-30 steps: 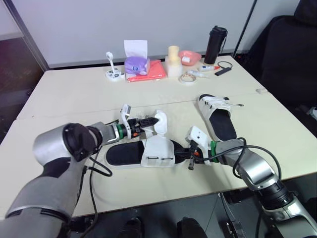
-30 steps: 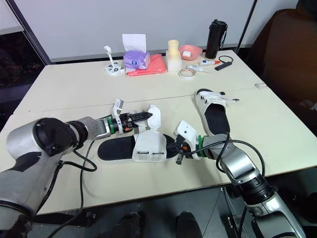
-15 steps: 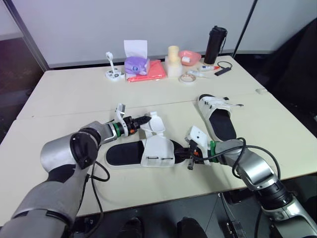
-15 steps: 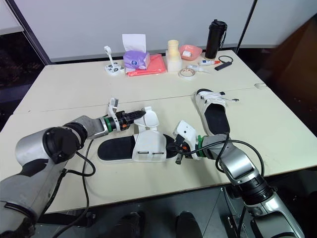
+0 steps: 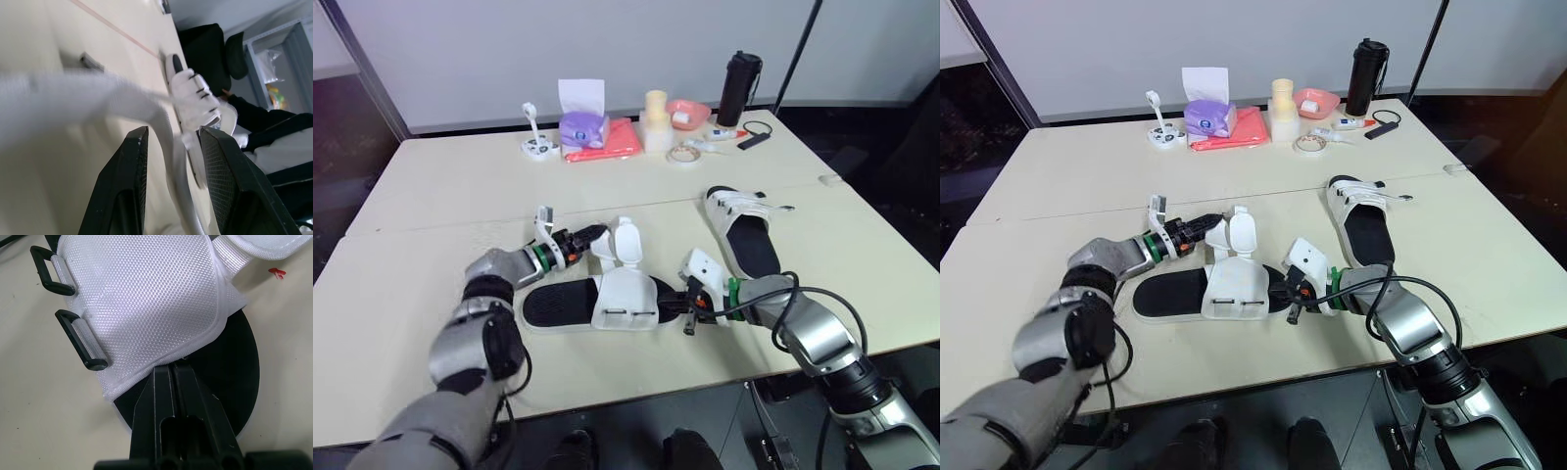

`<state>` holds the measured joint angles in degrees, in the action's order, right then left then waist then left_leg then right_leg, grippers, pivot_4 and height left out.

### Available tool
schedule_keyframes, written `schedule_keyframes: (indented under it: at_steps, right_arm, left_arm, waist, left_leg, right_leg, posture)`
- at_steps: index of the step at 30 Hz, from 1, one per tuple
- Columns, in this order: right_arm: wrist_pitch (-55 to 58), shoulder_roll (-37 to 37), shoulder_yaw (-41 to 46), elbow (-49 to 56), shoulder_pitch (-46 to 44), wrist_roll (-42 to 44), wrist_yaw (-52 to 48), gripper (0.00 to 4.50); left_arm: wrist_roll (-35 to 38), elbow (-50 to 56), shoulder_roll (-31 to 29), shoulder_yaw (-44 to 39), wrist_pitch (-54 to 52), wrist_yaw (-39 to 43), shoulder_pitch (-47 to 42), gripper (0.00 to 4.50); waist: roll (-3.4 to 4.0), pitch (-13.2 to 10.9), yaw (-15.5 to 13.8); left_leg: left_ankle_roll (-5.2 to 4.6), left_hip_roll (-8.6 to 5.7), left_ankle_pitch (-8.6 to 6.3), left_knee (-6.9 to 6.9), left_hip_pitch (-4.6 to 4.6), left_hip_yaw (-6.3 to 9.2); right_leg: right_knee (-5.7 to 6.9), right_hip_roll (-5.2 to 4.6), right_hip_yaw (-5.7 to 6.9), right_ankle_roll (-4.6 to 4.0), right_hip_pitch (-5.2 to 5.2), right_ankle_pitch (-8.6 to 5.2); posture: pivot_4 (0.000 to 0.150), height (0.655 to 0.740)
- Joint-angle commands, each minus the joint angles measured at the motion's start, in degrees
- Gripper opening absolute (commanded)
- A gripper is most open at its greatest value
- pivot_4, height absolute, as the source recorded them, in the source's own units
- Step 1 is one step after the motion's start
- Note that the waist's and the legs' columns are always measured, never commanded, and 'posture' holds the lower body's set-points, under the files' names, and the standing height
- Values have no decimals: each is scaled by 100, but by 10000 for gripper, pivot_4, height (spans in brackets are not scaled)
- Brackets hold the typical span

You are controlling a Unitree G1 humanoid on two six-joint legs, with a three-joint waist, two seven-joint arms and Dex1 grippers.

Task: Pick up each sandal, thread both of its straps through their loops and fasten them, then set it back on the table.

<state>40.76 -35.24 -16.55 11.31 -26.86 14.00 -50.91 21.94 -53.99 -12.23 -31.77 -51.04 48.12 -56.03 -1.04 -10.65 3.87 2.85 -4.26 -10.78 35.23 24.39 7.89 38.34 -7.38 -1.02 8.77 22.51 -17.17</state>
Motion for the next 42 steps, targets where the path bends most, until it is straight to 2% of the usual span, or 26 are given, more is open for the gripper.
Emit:
schedule_keyframes:
  at_steps: [1,9,17,25,42]
  right_arm:
    - [73,45,-136,-2,48,-85,31,0]
    - [118,63,-97,58,68,-88,84,0]
    - [134,44,-76,99,116,-73,115,0]
    - [124,63,-87,42,55,-84,103,0]
    - [184,51,-50,92,71,-71,128,0]
  left_arm:
    - [455,1141,257,145,-450,-396,177,16917]
    - [969,1386,456,26,-316,-1037,152,16917]
    - [1621,1634,345,-207,-264,-1232,190,16917]
    - [2175,2029,477,-224,-274,-1347,210,16917]
    - [2544,2430,337,215,-315,-1222,231,16917]
  waist:
    - [-1,1,-14]
    - [-2,2,-41]
    - [-2,2,-73]
    - [-2,2,-134]
    - [-2,2,-137]
  left_leg:
    - [1,0,0,0,0,1]
    - [3,-1,1,1,-3,-2]
    - [3,-1,1,2,-3,-3]
    - [4,-1,1,2,-3,-4]
    - [4,-1,1,3,-3,-4]
  right_leg:
    - [-1,0,1,-1,0,1]
    - [-5,0,0,-4,-2,3]
    - [-9,0,-1,-5,-4,3]
    - [-13,0,-1,-8,-6,5]
    - [-17,0,-1,-9,-8,6]
  posture:
    - [1500,7400]
    - [1500,7400]
    - [1500,7400]
    - [1500,7400]
    - [1500,7400]
